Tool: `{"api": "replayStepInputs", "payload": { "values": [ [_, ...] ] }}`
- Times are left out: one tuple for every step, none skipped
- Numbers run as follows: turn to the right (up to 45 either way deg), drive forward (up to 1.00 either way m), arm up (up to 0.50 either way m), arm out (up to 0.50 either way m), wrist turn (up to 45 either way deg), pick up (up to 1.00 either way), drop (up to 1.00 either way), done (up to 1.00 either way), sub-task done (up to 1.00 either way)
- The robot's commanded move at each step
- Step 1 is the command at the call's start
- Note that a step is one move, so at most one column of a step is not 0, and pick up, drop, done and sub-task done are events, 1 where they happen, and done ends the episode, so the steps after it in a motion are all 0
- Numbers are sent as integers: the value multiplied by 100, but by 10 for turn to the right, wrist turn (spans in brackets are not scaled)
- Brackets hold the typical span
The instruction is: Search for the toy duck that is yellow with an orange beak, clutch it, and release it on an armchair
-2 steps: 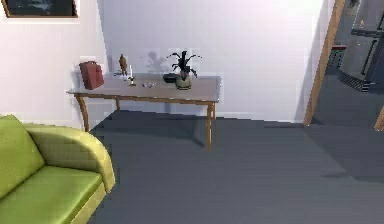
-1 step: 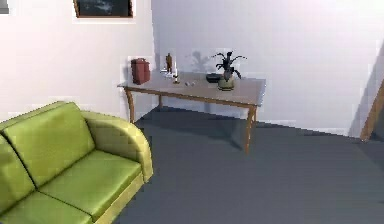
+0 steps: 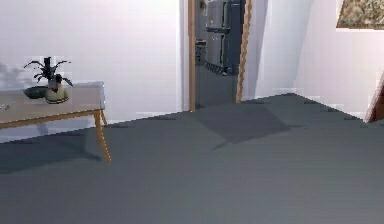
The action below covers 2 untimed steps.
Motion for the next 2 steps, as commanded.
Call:
{"api": "replayStepInputs", "payload": {
  "values": [
    [30, 0, 0, 0, 0, 0, 0, 0, 0],
    [0, 0, 0, 48, 0, 0, 0, 0, 0]
  ]
}}
